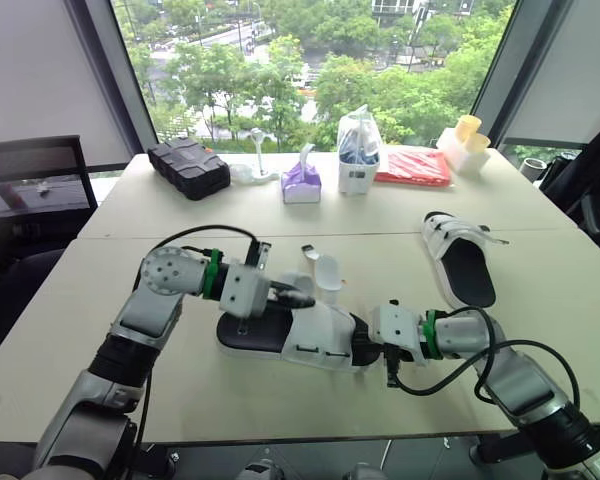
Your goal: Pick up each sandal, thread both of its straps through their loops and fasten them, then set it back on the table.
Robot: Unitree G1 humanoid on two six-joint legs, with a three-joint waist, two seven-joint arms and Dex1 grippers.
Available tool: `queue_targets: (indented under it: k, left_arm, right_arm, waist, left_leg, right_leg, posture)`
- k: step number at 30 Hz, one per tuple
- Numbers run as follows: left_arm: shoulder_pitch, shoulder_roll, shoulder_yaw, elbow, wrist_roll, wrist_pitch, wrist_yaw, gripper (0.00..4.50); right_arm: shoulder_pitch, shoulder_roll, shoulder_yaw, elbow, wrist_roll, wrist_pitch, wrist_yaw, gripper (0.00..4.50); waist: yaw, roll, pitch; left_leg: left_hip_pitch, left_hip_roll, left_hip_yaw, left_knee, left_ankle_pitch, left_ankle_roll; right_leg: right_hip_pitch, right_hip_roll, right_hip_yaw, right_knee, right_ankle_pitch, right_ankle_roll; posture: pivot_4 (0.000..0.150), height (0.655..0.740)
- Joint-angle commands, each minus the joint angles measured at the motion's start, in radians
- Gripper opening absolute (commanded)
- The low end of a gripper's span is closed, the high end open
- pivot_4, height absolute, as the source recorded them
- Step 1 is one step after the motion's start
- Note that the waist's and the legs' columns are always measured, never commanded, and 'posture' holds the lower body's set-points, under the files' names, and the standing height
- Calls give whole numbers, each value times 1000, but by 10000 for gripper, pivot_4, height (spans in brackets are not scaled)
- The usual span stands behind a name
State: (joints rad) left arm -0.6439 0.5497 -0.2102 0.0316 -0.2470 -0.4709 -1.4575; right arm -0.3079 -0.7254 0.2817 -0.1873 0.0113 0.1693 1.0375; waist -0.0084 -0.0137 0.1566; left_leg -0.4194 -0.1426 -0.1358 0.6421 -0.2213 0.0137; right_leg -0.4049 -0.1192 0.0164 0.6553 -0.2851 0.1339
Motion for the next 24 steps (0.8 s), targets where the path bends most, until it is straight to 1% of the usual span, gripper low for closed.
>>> queue_targets:
  k: [1, 5, 8, 9, 11, 12, 15, 16, 18, 20, 24]
  left_arm:
    - [20, 0, -24, -62, -70, -92, -44, 656]
    - [46, -9, -59, -91, -93, -116, -54, 656]
    - [72, 10, -88, -106, -111, -142, -89, 656]
    - [83, 17, -94, -121, -120, -139, -93, 3031]
    - [93, 27, -101, -143, -131, -127, -92, 9228]
    - [94, 29, -103, -150, -133, -122, -91, 13569]
    - [95, 49, -104, -174, -138, -120, -96, 28610]
    - [97, 62, -103, -182, -130, -123, -97, 34702]
    - [99, 91, -100, -196, -119, -115, -98, 44621]
    - [91, 136, -97, -199, -99, -98, -106, 44621]
    - [14, 161, -71, -63, -12, -222, -92, 44621]
  right_arm:
    - [-29, -18, 10, 69, -28, -26, 20, 0]
    - [-48, -18, 7, 95, -24, -43, 34, 0]
    - [-56, -19, 9, 108, -25, -52, 44, 0]
    - [-59, -20, 10, 112, -27, -56, 47, 0]
    - [-64, -20, 11, 121, -29, -62, 51, 0]
    - [-66, -19, 11, 125, -29, -64, 51, 0]
    - [-72, -17, 12, 132, -33, -69, 54, 0]
    - [-74, -17, 13, 133, -33, -69, 56, 0]
    - [-77, -14, 14, 136, -35, -71, 57, 0]
    - [-83, -10, 17, 148, -39, -78, 57, 0]
    - [-103, -4, 27, 180, -48, -102, 58, 0]
  waist:
    - [-1, 0, 0]
    - [0, 0, 0]
    - [0, 0, 0]
    - [-1, 0, 0]
    - [0, 0, 0]
    - [1, 0, 0]
    - [1, 0, 0]
    - [1, 0, 0]
    - [1, 0, 0]
    - [0, 0, 0]
    - [4, 0, 0]
  left_leg:
    - [1, 0, 0, 0, 0, 0]
    - [1, 0, 0, 0, 0, 0]
    - [1, 0, 0, 0, 0, 0]
    - [1, 0, 0, 0, 0, 0]
    - [2, 0, 0, -1, 0, 1]
    - [1, 0, 0, -1, 0, 1]
    - [3, 0, 0, -1, 0, 1]
    - [4, 0, 0, -1, 0, 1]
    - [4, 0, 0, -1, 0, 1]
    - [4, 0, 0, -1, 0, 1]
    - [6, 0, 0, -3, 0, 1]
  right_leg:
    - [0, 0, 0, 0, 0, 0]
    - [1, 0, 0, 0, 0, 0]
    - [1, 1, 0, 0, 0, 0]
    - [1, 1, 0, 0, 0, 0]
    - [1, 0, 0, 0, 0, 0]
    - [1, 0, 0, 0, 0, 0]
    - [1, 0, -1, 0, 0, 0]
    - [2, 0, -1, -1, 0, 0]
    - [2, 0, -1, -1, 0, 0]
    - [2, 1, -1, -2, 0, 0]
    - [4, 1, -1, -2, 0, 0]
  posture:
    - [1500, 7400]
    - [1500, 7400]
    - [1500, 7400]
    - [1500, 7400]
    - [1500, 7400]
    - [1500, 7400]
    - [1500, 7400]
    - [1500, 7400]
    - [1500, 7400]
    - [1500, 7400]
    - [1500, 7400]
